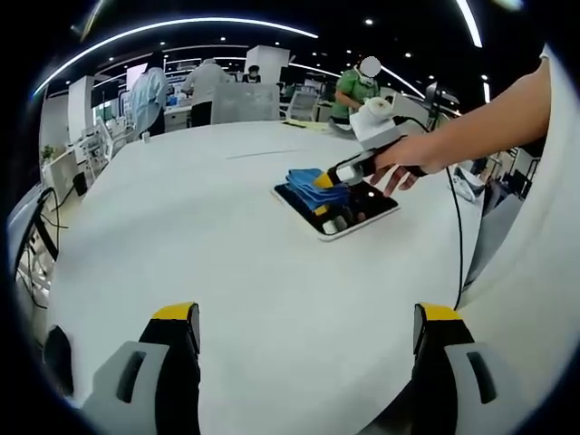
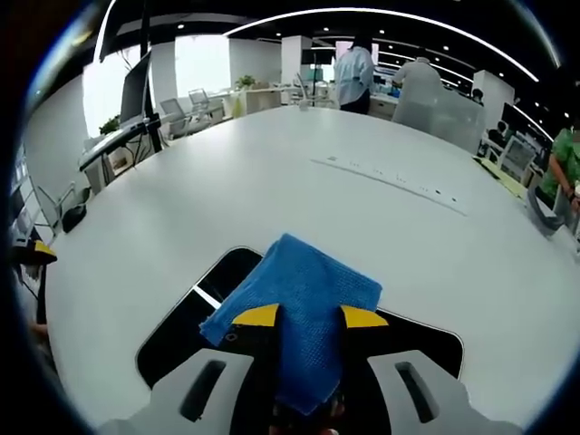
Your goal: Wipe the mirror surface with the cleaning cloth until all visible marks leave the cleaned area.
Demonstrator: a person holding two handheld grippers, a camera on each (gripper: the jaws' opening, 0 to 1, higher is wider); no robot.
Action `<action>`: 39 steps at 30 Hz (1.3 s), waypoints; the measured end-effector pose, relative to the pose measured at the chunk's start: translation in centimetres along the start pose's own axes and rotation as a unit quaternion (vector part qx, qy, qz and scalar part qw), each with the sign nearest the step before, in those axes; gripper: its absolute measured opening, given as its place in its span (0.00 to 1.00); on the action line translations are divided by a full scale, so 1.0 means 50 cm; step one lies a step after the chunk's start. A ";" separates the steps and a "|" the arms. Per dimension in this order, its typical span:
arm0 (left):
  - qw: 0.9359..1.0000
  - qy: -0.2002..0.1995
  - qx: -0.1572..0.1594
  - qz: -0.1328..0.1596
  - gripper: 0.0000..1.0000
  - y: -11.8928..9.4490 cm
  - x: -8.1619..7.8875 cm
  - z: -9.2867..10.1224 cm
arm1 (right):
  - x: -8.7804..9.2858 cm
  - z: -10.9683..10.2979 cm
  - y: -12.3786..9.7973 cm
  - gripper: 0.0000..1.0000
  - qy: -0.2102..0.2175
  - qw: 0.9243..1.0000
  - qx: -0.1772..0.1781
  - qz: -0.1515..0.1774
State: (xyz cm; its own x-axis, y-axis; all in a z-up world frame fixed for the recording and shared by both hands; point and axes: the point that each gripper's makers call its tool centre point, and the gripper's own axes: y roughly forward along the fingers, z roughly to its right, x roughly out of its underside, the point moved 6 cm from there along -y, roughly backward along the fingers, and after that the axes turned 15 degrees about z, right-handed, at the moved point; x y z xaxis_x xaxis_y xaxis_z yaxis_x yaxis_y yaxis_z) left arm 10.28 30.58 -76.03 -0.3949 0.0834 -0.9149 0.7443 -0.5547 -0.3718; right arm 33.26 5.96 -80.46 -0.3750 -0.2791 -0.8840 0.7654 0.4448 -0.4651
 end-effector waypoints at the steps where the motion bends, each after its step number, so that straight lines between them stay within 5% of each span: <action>1: 1.000 0.000 0.000 0.000 0.99 0.000 0.000 0.001 | 0.000 0.001 -0.001 0.21 0.000 1.000 0.001 -0.001; 39: 1.000 0.005 0.004 -0.002 0.99 -0.006 0.003 0.026 | 0.025 -0.008 -0.041 0.19 0.005 1.000 0.013 0.022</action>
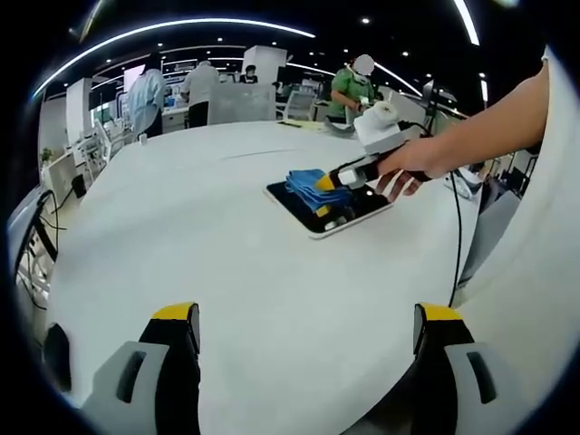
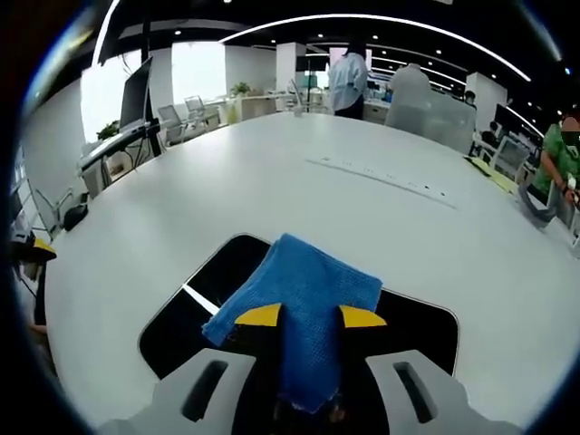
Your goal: Wipe the mirror surface with the cleaning cloth until all visible marks leave the cleaned area.
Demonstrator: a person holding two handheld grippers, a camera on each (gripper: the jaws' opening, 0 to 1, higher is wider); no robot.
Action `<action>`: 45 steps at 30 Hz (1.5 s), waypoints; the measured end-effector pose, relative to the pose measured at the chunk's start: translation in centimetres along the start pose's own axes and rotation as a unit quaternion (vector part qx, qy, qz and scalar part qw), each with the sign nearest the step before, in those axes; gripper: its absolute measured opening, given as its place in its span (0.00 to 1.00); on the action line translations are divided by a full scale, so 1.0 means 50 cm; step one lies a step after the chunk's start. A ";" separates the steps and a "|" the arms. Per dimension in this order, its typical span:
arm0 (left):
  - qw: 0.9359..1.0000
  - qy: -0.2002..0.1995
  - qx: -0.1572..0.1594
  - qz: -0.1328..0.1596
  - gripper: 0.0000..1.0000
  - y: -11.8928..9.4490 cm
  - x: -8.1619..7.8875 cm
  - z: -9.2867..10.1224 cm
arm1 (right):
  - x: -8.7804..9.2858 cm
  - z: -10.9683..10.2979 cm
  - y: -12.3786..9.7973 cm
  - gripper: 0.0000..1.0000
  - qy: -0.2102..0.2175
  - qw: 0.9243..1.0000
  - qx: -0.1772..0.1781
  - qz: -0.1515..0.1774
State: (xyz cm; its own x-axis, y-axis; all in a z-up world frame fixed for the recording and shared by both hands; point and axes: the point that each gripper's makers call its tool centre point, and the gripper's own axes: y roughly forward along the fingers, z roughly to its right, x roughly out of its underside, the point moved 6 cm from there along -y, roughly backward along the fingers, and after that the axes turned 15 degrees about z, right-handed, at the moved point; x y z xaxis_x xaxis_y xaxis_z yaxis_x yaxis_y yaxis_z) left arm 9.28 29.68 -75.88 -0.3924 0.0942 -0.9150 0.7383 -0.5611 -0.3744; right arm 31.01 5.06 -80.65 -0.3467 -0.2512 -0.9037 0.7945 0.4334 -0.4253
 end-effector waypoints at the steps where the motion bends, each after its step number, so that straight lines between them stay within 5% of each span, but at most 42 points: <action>1: 1.000 0.001 0.001 0.000 0.99 0.000 0.000 0.001 | 0.000 -0.001 -0.001 0.19 0.000 1.000 0.000 0.001; 45: 1.000 0.016 0.003 -0.001 0.99 -0.010 0.010 0.041 | 0.024 -0.034 -0.063 0.18 0.000 1.000 0.000 0.000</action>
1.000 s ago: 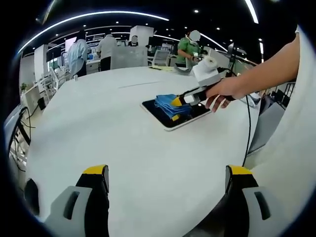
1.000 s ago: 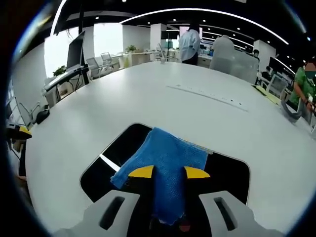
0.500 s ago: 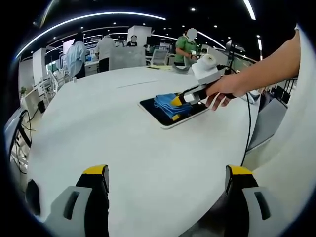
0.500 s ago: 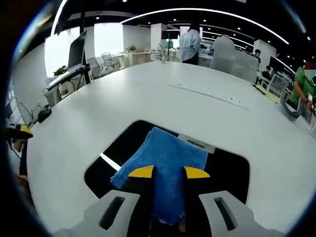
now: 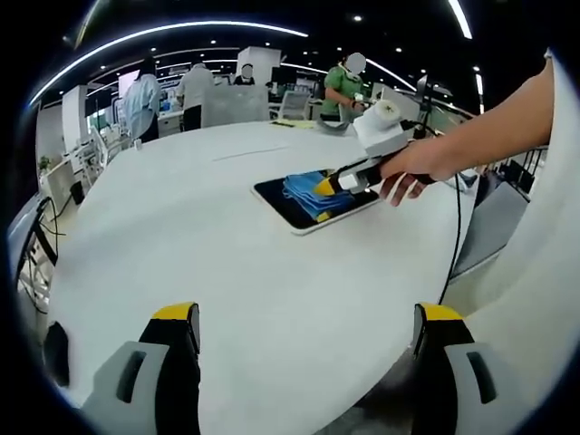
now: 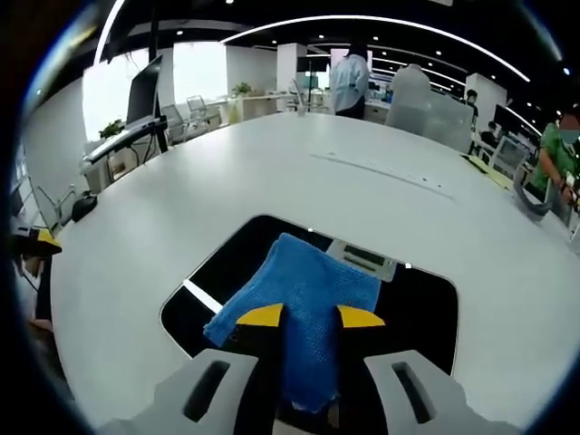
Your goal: Wipe the mirror surface with the cleaning cloth until all visible marks leave the cleaned area.
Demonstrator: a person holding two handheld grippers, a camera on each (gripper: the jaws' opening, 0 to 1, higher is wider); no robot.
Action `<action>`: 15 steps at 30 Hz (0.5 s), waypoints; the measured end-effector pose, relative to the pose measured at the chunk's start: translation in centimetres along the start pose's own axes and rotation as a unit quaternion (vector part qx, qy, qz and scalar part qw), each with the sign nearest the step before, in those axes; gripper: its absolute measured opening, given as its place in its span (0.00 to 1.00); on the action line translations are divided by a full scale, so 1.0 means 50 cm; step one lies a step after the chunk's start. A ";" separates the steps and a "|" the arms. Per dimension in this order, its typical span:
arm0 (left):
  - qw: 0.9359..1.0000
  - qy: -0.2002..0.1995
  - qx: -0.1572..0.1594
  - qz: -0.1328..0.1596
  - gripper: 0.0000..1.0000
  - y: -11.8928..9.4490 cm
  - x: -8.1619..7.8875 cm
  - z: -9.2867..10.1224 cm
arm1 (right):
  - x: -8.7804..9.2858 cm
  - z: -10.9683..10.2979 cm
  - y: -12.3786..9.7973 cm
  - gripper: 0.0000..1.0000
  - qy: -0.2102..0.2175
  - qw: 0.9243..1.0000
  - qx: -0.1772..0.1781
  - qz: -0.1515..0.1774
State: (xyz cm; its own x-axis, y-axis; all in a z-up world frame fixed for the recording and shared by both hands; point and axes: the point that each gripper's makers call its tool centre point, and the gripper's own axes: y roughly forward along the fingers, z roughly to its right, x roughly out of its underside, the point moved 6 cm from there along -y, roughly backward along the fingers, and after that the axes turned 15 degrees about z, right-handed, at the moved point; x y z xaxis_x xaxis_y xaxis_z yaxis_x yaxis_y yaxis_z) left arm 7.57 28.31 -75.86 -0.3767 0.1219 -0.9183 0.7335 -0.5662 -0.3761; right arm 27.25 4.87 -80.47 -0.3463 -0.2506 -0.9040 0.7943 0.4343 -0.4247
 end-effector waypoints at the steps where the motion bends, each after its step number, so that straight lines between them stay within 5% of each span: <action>1: 1.000 0.000 0.000 0.000 0.99 0.000 0.000 0.001 | 0.001 0.000 -0.001 0.18 0.000 1.000 0.000 0.000; 15: 1.000 -0.006 -0.008 0.003 0.99 -0.003 0.007 0.011 | 0.009 -0.011 -0.023 0.17 -0.003 1.000 -0.005 -0.002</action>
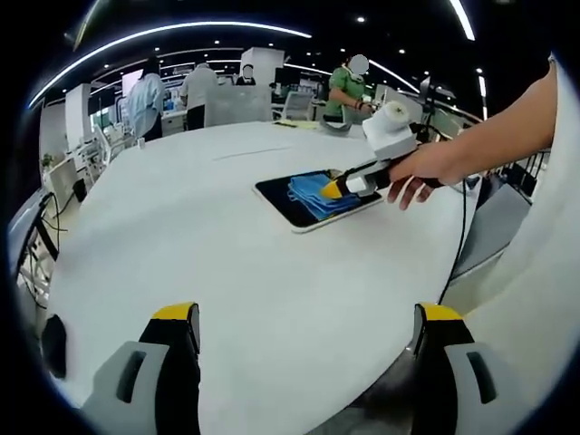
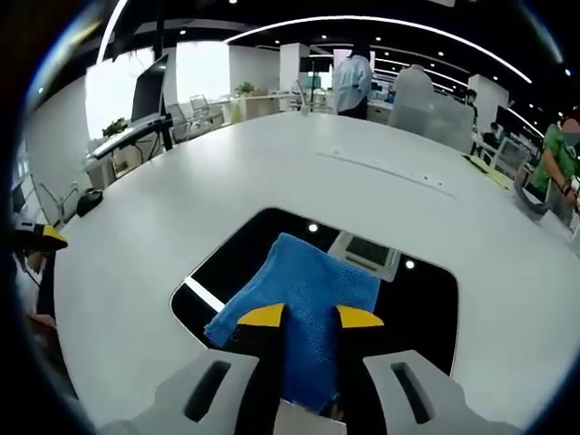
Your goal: Wipe the mirror surface with the cleaning cloth until all visible marks leave the cleaned area.
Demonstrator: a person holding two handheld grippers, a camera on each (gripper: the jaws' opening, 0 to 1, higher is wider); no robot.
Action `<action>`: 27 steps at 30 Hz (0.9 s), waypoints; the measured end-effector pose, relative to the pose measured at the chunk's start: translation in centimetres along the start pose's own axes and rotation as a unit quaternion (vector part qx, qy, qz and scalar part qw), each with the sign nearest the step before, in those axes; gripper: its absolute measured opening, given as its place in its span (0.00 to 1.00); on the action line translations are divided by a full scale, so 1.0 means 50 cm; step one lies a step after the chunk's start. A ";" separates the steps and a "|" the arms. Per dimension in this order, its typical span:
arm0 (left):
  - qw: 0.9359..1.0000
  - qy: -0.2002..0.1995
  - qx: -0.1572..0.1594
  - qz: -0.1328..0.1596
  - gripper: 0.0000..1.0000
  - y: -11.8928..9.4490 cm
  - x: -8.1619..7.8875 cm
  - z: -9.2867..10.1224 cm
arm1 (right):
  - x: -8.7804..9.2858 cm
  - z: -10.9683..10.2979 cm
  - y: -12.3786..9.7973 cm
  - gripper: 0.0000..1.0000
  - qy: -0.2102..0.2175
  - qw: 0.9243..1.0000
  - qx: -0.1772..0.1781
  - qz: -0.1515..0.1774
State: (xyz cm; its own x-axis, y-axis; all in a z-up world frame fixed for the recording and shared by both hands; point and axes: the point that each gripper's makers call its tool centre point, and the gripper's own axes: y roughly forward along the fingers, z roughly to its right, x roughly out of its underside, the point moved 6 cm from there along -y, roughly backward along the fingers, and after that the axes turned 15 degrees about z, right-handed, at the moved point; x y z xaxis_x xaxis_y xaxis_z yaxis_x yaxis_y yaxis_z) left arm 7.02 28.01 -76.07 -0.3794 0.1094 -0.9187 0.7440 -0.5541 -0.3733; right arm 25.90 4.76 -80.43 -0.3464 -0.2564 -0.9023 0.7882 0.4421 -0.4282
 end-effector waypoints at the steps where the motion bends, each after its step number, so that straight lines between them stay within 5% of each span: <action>1: 1.000 0.002 0.001 -0.001 0.99 0.000 0.001 0.003 | 0.001 0.000 -0.001 0.17 0.000 1.000 0.000 0.000; 27: 1.000 0.009 -0.002 -0.004 0.99 -0.012 0.000 0.046 | 0.016 -0.017 -0.035 0.17 0.011 1.000 0.004 0.013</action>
State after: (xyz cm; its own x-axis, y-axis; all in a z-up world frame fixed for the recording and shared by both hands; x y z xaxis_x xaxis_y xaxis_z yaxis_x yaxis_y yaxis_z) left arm 5.29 26.46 -75.55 -0.3757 0.1296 -0.9176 0.7424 -0.5506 -0.3818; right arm 23.81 4.53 -80.46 -0.3364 -0.2268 -0.9140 0.8015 0.4406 -0.4043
